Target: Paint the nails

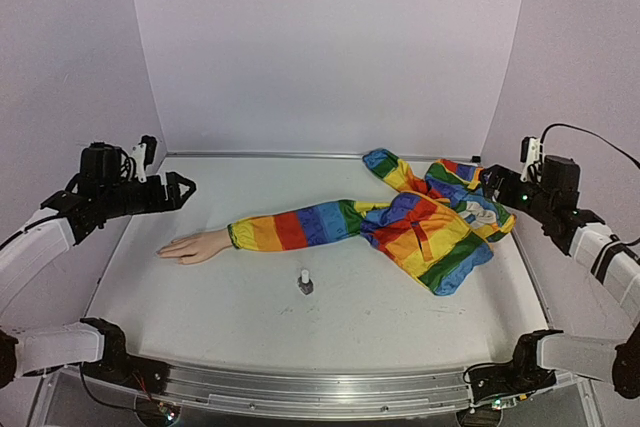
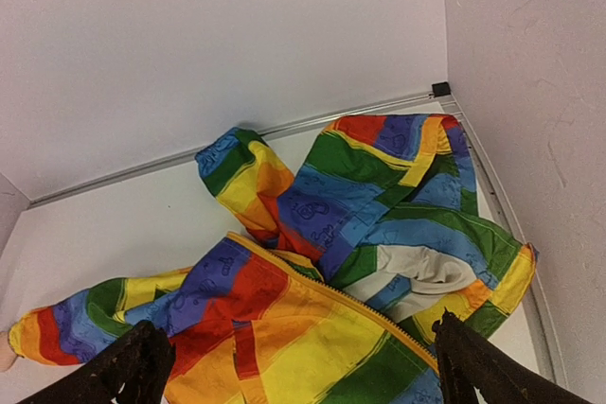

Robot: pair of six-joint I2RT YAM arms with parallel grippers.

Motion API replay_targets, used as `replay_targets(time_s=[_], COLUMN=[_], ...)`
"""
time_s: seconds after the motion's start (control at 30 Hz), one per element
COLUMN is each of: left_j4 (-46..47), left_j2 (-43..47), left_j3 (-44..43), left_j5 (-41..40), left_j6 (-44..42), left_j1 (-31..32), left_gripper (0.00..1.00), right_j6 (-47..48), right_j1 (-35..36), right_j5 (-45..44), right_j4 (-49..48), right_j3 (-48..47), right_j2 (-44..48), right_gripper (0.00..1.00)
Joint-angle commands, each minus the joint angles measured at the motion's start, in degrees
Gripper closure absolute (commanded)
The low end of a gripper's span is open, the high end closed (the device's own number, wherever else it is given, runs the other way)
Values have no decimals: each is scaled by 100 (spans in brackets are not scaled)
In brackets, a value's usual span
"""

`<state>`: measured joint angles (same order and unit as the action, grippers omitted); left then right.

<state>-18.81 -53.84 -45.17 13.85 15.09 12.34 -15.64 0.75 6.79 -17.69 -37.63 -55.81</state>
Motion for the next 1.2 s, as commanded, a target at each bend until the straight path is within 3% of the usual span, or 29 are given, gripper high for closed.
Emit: replay_targets(time_s=[0.0,0.43,0.6,0.87,1.17], left_j4=[489,836,742,-267,-1108], left_j2=[-398,-2037,-2491,-3537,-4326], left_j3=[87,-350,-650,-1863,-2730], left_j5=[530,716,656,-377,-1214], left_j6=[679,1489,1468,871,663], left_j1=[401,2120,2635,3534,4152], left_gripper=[1,1,1,9,19], right_j6=[-472,-1014,-1147,-821,-777], right_j1=[51,293,702,1519,1735], right_j5=[447,1363,986,512,379], right_j4=[-729,-933,-599,-147,-61], right_j3=[-69,-437,-729,-1336,-1417], right_j2=[-150,-1108,-1501,-2010,-2021], right_gripper=[2,2,2,2,2])
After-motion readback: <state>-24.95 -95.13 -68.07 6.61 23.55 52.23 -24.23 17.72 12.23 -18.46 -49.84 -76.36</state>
